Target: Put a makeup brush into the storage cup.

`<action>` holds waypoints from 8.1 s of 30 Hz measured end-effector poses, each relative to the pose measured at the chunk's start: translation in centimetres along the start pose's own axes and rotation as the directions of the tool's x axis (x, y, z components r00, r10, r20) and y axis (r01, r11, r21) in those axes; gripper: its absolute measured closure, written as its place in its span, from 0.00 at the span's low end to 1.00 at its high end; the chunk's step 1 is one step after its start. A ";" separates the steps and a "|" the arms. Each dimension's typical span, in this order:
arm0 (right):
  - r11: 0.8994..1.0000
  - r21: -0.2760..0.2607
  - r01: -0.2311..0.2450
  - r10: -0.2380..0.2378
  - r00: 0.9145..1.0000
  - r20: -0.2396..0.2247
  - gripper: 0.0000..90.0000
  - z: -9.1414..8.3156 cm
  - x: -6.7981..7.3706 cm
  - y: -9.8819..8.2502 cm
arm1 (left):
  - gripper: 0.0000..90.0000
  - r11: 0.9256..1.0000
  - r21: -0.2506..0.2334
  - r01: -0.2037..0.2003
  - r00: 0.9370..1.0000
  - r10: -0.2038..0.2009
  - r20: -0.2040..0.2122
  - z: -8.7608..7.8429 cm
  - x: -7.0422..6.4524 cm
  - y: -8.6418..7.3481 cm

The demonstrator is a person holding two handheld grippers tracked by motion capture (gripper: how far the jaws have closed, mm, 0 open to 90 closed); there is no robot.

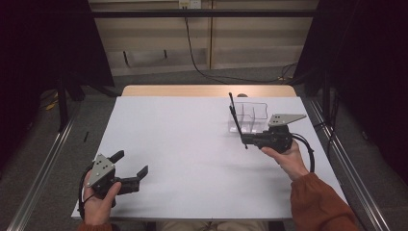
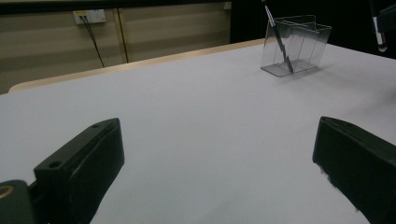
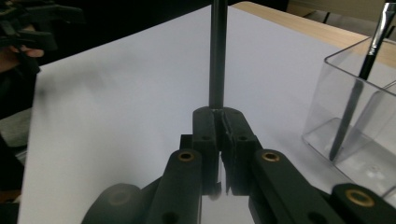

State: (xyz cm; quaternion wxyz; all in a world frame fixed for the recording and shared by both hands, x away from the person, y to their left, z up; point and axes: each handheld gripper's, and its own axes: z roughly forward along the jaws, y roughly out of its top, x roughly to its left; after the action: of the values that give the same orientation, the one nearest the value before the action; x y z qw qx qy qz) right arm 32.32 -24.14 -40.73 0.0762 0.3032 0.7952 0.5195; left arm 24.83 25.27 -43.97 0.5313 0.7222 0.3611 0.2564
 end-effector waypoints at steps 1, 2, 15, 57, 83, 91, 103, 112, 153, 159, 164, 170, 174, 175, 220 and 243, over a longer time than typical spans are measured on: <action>1.000 -0.007 0.002 -0.002 1.000 -0.003 0.94 0.0 0.0 0.0 | 0.02 1.000 0.001 -0.001 1.000 0.001 -0.002 0.0 0.0 0.0; 1.000 -0.010 0.002 -0.002 1.000 -0.010 0.94 -0.1 0.0 0.1 | 0.02 1.000 0.002 -0.002 1.000 0.002 0.001 0.0 0.0 0.0; 0.996 0.027 0.087 -0.084 0.990 -0.109 0.94 1.7 2.3 1.9 | 0.02 1.000 0.000 0.019 1.000 -0.019 0.001 0.0 0.1 0.0; 0.903 0.307 0.299 -0.215 0.936 -0.280 0.94 6.8 5.3 4.0 | 0.02 0.995 -0.006 -0.098 0.958 0.096 0.270 5.1 -3.0 5.2; 0.658 0.588 0.471 -0.317 0.881 -0.350 0.94 7.7 6.9 5.1 | 0.02 0.959 0.120 -0.259 0.894 0.191 0.405 7.0 -5.1 7.4; 0.592 0.642 0.488 -0.326 0.873 -0.364 0.94 8.1 7.1 4.5 | 0.03 0.931 0.177 -0.318 0.868 0.211 0.450 7.9 -5.6 7.7; 0.507 0.684 0.525 -0.346 0.850 -0.396 0.94 8.6 7.4 5.0 | 0.03 0.858 0.295 -0.420 0.816 0.215 0.536 9.0 -6.7 8.1; 0.465 0.697 0.546 -0.343 0.837 -0.427 0.94 9.3 7.9 4.8 | 0.05 0.815 0.333 -0.474 0.765 0.195 0.613 10.0 -7.1 8.3; 0.477 0.670 0.569 -0.335 0.822 -0.460 0.94 10.5 8.6 4.8 | 0.67 0.667 0.450 -0.593 0.675 0.108 0.730 13.9 -8.3 8.4; 0.477 0.668 0.572 -0.344 0.820 -0.456 0.94 10.4 8.5 4.9 | 0.82 0.671 0.455 -0.586 0.670 0.085 0.738 14.4 -8.5 8.3; 0.484 0.667 0.566 -0.346 0.824 -0.448 0.94 10.4 8.4 4.8 | 0.83 0.663 0.458 -0.592 0.674 0.096 0.733 14.7 -8.8 8.0; 0.480 0.673 0.562 -0.346 0.827 -0.444 0.94 10.6 8.4 4.6 | 0.91 0.662 0.460 -0.591 0.668 0.083 0.739 14.9 -8.9 7.8; 0.483 0.666 0.568 -0.359 0.823 -0.441 0.94 10.6 8.2 4.5 | 0.91 0.671 0.467 -0.576 0.674 0.067 0.736 15.1 -8.7 7.8; 0.486 0.670 0.562 -0.353 0.827 -0.438 0.94 10.5 8.2 4.5 | 0.91 0.672 0.466 -0.576 0.672 0.065 0.737 15.1 -8.7 7.8; 0.693 0.568 0.444 -0.330 0.896 -0.298 0.15 8.2 6.0 2.9 | 0.93 0.696 0.471 -0.542 0.687 0.044 0.726 13.8 -6.9 7.4; 0.836 0.444 0.321 -0.255 0.945 -0.204 0.05 5.0 4.5 1.0 | 0.93 0.762 0.462 -0.453 0.731 0.021 0.682 11.5 -4.0 6.0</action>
State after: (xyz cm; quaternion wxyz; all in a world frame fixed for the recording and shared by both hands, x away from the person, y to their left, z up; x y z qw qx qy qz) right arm 31.27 -17.48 -41.24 0.0228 0.1528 0.9373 0.3124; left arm 32.56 14.34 -41.66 0.3241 0.9364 0.1183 -0.0640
